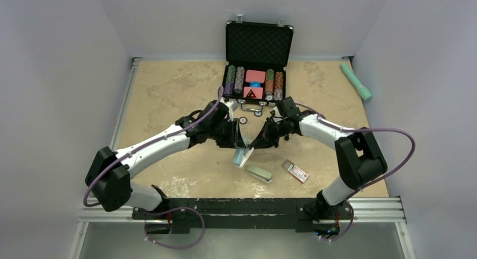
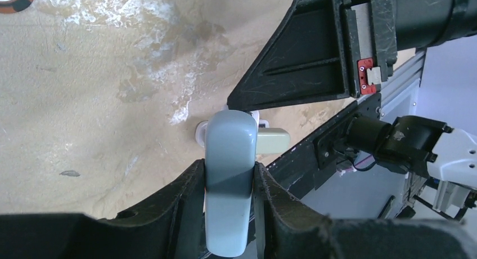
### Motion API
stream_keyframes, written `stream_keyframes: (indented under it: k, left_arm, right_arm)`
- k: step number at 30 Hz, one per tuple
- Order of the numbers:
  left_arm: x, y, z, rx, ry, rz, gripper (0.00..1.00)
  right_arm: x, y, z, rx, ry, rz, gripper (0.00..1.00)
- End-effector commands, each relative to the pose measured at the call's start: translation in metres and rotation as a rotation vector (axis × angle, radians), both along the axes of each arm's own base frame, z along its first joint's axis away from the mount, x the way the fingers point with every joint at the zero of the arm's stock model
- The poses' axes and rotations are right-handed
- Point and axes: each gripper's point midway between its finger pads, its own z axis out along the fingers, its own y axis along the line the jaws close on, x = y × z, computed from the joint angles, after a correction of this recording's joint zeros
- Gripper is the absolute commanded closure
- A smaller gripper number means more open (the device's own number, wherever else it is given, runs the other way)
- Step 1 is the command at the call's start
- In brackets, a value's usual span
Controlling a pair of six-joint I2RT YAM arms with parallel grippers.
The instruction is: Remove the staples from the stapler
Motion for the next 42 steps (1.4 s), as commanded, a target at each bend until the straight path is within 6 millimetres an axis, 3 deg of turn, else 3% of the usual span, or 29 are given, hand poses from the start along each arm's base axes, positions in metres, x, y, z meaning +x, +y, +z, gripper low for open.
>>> stream_keyframes:
  k: [1,8,15,24,28,35,42]
  left_arm:
    - [0.0,-0.005,-0.016,-0.013,0.087,0.049,1.0]
    - [0.001,-0.001,-0.044,0.014,0.213,0.152,1.0]
    - [-0.003,0.011,-0.065,0.038,0.385,0.319,1.0]
    - [-0.031,0.059,-0.097,0.325,0.663,0.638,1.0]
    - [-0.036,0.063,-0.091,0.31,0.727,0.72,1.0]
    - [-0.034,0.067,-0.06,0.249,0.775,0.806,1.0]
    - [-0.039,0.065,-0.046,0.224,0.808,0.799,1.0]
  right_arm:
    - [0.013,-0.004,-0.011,-0.093,0.021,-0.017,1.0]
    - [0.013,-0.021,-0.046,-0.284,0.131,0.039,1.0]
    - [0.014,-0.034,-0.054,-0.39,0.173,0.007,1.0]
    - [0.012,-0.046,-0.057,-0.485,0.221,-0.027,1.0]
    - [0.01,-0.066,-0.062,-0.634,0.268,0.03,1.0]
    - [0.006,-0.066,-0.068,-0.63,0.302,0.104,1.0]
    - [0.01,-0.077,-0.064,-0.684,0.322,0.143,1.0]
